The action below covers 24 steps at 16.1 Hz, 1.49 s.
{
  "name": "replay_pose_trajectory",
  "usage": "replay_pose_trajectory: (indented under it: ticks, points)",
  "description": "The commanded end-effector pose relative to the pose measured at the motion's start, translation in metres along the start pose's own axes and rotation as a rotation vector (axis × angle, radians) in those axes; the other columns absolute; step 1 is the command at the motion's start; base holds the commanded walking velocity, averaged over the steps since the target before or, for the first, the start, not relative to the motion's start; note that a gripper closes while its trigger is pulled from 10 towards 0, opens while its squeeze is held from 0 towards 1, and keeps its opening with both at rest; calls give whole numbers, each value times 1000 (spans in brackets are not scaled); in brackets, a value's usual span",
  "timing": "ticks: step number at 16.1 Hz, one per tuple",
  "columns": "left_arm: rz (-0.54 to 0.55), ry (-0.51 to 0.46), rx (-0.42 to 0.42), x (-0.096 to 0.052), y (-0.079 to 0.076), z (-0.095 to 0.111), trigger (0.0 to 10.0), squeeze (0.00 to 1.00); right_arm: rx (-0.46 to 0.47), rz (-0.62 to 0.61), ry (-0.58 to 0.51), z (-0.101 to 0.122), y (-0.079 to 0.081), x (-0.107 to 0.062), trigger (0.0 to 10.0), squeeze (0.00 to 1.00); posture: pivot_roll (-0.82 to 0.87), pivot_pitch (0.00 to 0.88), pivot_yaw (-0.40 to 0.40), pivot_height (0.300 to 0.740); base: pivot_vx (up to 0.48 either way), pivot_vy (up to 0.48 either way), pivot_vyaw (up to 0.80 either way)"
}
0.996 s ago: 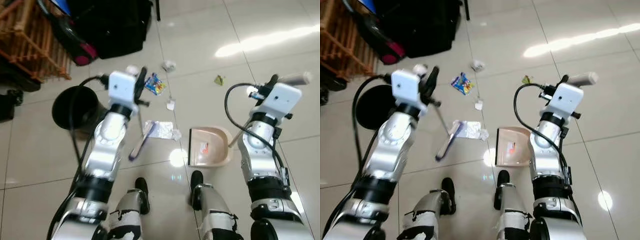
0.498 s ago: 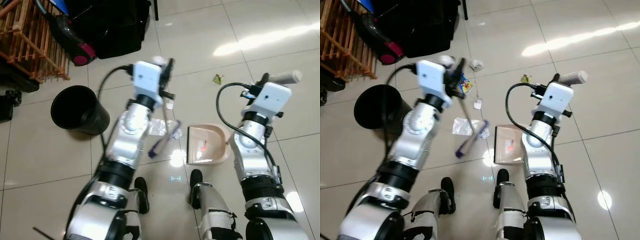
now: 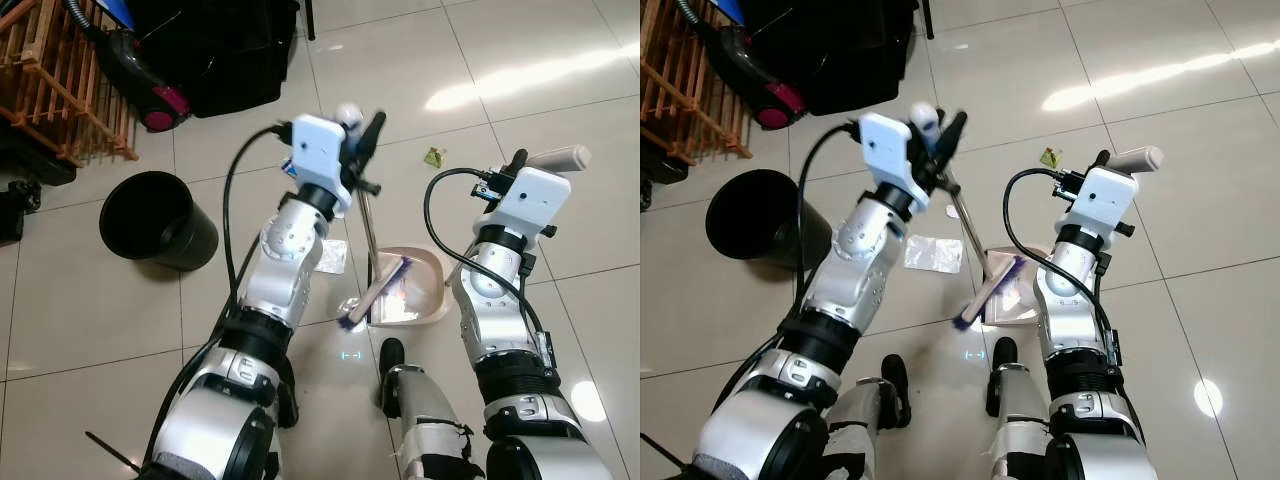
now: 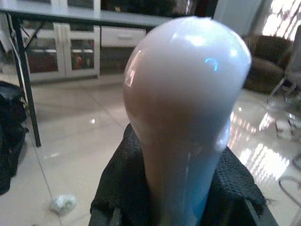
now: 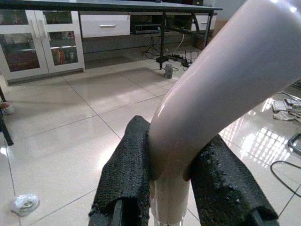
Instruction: Sweep floor
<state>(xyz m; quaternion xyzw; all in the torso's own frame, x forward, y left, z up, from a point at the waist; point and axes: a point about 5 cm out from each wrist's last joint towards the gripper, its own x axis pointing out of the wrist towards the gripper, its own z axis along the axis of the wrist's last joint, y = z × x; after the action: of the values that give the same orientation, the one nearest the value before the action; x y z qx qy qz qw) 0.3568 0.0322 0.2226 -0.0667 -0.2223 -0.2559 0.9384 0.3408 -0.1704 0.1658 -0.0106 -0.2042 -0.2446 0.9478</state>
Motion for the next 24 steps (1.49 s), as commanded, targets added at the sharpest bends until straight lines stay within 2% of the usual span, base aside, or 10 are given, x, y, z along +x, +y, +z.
replay_pose_trajectory:
  ticks: [1,3,4,9,12,15,17,18,20,24]
  points:
    - [-34,-101,-56,12,-18,17,10000,0,-12,16,62,-13,2,-11,10000,0,43,422,89,740,0,0,0]
    - [-65,-181,-81,18,-19,36,10000,0,-9,9,70,-15,-1,-10,10000,0,46,412,84,740,0,0,0]
    - [-69,-186,-83,17,-19,37,10000,0,-9,8,71,-15,-1,-10,10000,0,46,412,84,740,0,0,0]
    - [-61,-97,-14,1,12,40,10000,0,4,-18,77,-16,-13,-2,10000,0,43,355,75,740,0,0,0]
    - [-77,42,76,-17,42,51,10000,0,10,-40,60,-10,-29,1,10000,0,32,317,68,740,0,0,0]
    - [-32,108,116,-37,58,60,10000,0,25,-49,55,-2,-40,-4,10000,0,0,249,69,740,0,0,0]
    - [-18,132,108,-48,61,60,10000,0,41,-51,55,3,-45,-6,10000,0,-4,238,67,740,0,0,0]
    - [14,159,172,-66,68,57,10000,0,59,-52,60,11,-51,-8,10000,0,-13,211,64,740,0,0,0]
    - [41,207,225,-82,76,52,10000,0,84,-35,84,19,-50,-6,10000,0,-23,196,68,740,0,0,0]
    - [88,322,249,-107,83,41,10000,0,115,54,181,50,-38,8,10000,0,-34,194,63,740,0,0,0]
